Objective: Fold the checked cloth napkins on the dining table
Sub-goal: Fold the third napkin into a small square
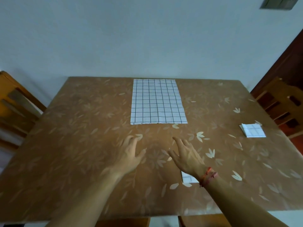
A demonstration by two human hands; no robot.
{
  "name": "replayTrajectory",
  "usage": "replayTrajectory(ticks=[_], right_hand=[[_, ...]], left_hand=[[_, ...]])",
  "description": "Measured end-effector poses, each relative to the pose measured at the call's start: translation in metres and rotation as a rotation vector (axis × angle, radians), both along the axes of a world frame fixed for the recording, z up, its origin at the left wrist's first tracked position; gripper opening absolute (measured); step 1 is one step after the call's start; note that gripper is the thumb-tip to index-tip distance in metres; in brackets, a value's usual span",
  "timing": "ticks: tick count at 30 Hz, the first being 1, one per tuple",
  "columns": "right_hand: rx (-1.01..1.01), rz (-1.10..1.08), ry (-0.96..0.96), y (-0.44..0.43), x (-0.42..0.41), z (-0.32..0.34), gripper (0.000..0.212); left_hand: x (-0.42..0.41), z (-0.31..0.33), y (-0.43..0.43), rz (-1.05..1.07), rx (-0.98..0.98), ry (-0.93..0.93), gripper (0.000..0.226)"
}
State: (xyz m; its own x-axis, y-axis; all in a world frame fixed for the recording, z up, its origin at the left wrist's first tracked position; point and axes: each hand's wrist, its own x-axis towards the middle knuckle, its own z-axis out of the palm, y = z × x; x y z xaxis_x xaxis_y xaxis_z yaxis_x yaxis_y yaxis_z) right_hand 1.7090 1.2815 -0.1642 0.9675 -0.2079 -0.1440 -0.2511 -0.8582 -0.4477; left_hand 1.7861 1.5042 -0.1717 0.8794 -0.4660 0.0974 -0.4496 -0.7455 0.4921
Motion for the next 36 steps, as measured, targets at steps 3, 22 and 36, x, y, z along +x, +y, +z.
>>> replayTrajectory(ticks=[3,22,36], right_hand=[[-0.042,0.001,0.014,-0.007,0.014,0.003,0.061],[-0.315,0.044,0.178,-0.081,0.165,-0.097,0.059],[-0.302,-0.042,0.174,-0.109,0.217,-0.161,0.062]], left_hand=[[0.015,0.003,-0.002,-0.006,0.063,0.015,0.052],[0.179,-0.105,-0.061,-0.005,0.354,0.080,0.044],[0.221,-0.160,-0.100,0.027,0.413,0.115,0.057]])
